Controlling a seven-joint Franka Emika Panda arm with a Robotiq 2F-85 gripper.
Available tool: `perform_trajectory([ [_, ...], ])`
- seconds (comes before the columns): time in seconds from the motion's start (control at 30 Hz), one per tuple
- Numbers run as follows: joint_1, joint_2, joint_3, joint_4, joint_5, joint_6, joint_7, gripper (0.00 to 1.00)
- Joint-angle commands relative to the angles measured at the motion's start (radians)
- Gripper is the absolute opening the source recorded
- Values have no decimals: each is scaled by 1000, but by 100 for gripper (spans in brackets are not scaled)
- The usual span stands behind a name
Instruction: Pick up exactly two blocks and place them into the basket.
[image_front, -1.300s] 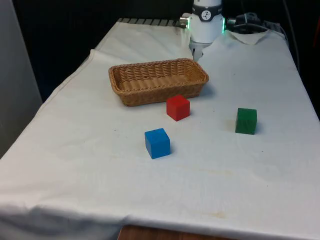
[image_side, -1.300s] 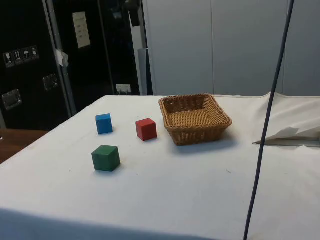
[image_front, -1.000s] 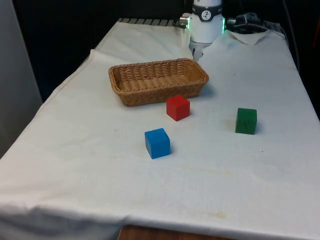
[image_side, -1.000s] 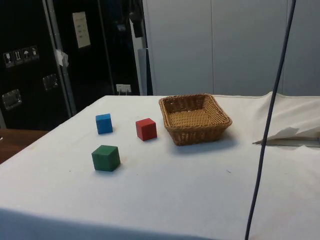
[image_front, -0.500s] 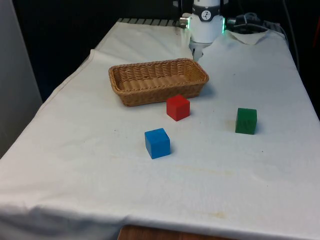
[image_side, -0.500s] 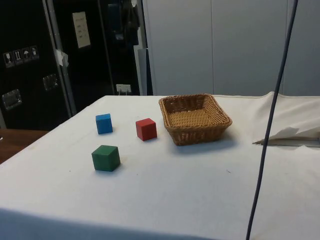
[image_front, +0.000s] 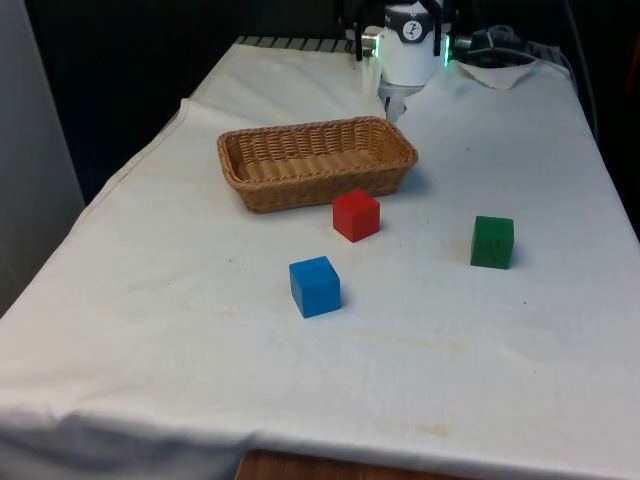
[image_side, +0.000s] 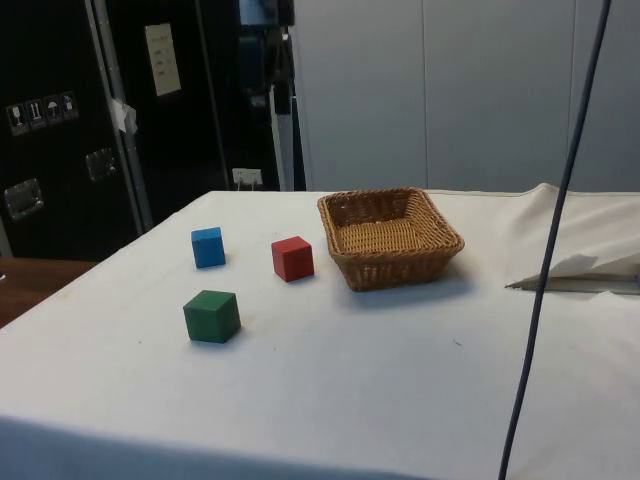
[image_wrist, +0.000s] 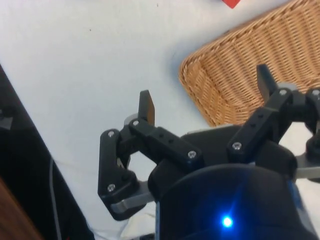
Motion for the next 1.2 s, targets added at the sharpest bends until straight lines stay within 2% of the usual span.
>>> perform_trajectory([
  [0.0, 0, -2, 0, -14, 0, 15, 0, 100],
  [0.27, 0, 46, 0, -47, 1, 123, 27, 100],
  [0.3, 0, 34, 0, -50, 0, 109, 20, 100],
  [0.5, 0, 106, 1, -35, 4, 184, 46, 100],
  [0.57, 0, 124, 2, -31, 7, 202, 47, 100],
  [0.6, 0, 114, 1, -34, 0, 189, 46, 100],
  [0.77, -1, 176, 5, -22, 14, 260, 43, 100],
  [0.87, -2, 200, 6, -22, 17, 289, 42, 100],
  [0.9, 0, 195, 3, -23, 6, 280, 46, 100],
  [1.17, -11, 260, 10, -38, 26, 368, 21, 100],
])
